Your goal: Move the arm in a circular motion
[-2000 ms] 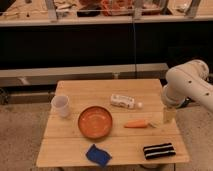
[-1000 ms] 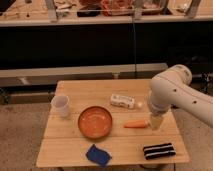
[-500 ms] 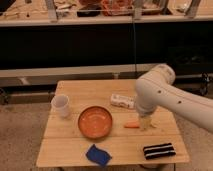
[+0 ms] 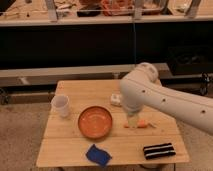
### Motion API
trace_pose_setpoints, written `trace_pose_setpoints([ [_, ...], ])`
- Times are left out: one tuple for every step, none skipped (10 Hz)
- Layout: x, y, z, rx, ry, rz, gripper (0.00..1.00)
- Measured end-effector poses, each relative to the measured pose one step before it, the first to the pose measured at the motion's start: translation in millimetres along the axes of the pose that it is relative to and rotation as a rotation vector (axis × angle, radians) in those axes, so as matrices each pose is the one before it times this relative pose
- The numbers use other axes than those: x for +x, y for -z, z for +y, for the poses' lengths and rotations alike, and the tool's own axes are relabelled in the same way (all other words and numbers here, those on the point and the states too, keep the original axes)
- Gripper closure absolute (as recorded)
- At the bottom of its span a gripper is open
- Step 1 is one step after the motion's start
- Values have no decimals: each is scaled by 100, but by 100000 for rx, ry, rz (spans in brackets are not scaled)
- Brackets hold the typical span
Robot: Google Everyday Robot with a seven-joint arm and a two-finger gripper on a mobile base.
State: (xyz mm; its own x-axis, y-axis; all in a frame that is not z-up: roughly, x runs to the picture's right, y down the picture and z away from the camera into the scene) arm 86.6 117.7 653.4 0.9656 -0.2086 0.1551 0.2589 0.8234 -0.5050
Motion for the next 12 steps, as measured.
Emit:
trace_pose_setpoints([
  [-930,-29,-460,168,1999,-322,20],
  [-820,91,-588,234,1787,-180,20],
  [-855,130,-734,329,1671,-298,20],
  [-545,79,-571,316,1372,128,20],
  [-333,5,-500,199,1385,160,20],
  [-326,-48,-496,-445,1669,618,20],
  [-851,54,-964,152,1844,79,20],
  [-650,61,-672,80,756,16,20],
  [-980,85,-1042,322,1221,-140,20],
  [-352,33,-652,-212,469,-39,20],
  [286,90,-475,-256,379,66,20],
  [346,69,-521,-396,167,202,20],
])
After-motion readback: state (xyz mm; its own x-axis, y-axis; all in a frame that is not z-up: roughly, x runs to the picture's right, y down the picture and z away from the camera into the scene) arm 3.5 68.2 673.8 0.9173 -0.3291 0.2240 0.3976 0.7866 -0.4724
